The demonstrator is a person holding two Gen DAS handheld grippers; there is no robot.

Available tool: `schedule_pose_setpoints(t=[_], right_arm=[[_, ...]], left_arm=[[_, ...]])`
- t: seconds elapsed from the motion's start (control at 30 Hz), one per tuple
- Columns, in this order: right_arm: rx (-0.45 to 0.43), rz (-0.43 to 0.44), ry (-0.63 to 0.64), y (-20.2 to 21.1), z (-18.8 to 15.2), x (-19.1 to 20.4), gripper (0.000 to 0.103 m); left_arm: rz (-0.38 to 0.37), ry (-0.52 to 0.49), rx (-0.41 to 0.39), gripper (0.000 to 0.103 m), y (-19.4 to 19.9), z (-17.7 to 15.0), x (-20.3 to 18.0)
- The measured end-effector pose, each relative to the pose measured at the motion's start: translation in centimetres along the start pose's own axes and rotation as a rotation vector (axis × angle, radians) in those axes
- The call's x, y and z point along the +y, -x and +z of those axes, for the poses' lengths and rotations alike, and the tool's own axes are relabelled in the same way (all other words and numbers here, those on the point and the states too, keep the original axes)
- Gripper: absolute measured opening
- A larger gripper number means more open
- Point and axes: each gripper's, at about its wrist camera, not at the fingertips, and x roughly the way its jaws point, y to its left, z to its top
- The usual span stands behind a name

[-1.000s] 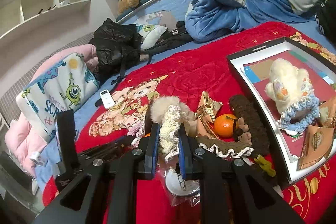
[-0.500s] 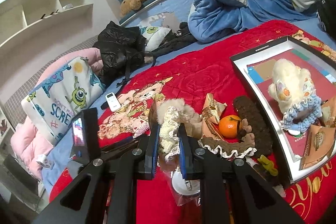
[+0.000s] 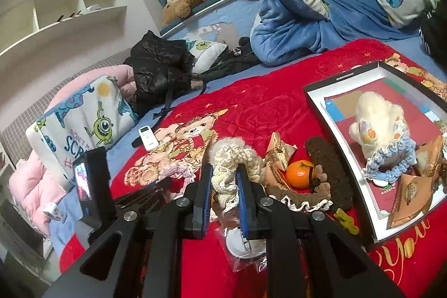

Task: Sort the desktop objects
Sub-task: 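Lift the pink scrunchie with the left tool while the right tool lifts the cream scrunchie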

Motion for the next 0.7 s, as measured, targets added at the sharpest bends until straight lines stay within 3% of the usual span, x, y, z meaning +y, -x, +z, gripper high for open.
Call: schedule_pose_setpoints(t=[0.3, 0.7], right_arm=[[-0.001, -0.006, 0.067, 0.4, -0.4, 1.2, 0.017], [0.008, 0.000, 0.031, 0.8, -0.5, 0.2, 0.017]], left_arm=[[-0.016, -0.058, -0.058, 0.013, 4.3, -0.5, -1.3], [-0.057, -0.018, -0.056, 0.013, 7.0, 0.3, -2.4]])
